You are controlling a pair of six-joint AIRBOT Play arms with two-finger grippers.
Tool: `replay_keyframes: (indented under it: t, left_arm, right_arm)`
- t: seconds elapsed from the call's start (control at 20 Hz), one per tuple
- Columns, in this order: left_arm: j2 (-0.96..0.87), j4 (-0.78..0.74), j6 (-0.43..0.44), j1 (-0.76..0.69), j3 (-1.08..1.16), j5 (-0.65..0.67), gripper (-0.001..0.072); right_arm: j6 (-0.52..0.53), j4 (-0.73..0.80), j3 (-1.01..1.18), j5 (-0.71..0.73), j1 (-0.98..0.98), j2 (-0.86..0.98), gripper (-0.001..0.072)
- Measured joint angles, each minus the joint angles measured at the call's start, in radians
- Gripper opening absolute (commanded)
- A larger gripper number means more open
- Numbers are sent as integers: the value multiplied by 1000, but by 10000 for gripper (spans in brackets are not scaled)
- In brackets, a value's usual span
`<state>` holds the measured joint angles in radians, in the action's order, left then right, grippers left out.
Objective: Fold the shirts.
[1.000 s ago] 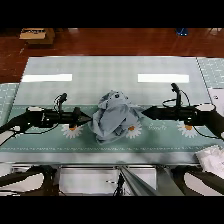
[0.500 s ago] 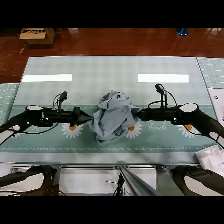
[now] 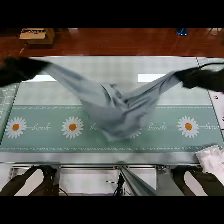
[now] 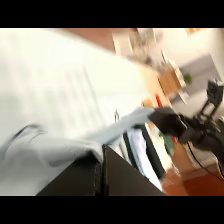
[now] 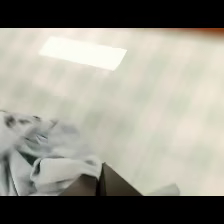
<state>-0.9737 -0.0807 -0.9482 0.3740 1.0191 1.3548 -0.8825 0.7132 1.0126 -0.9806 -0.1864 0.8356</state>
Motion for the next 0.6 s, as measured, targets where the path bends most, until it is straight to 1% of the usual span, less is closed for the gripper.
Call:
replay_keyframes:
  t: [0.1, 0.2, 0.3, 0.45, 0.6]
  left_arm:
    - [88, 6, -43, 49, 160, -28, 22]
    - [150, 12, -71, 73, 307, -82, 22]
    - [197, -11, -119, 87, 456, -144, 22]
    - [241, -148, -222, 96, 621, -186, 22]
    - [288, -356, -330, 99, 705, -149, 23]
  right_arm:
    - [-39, 7, 115, 0, -39, -69, 24]
    - [-80, 14, 233, 11, -60, -121, 24]
    - [-124, 37, 356, 34, -72, -153, 24]
    - [-201, 125, 507, 44, -80, -172, 24]
    - [-299, 284, 618, -2, -83, -180, 24]
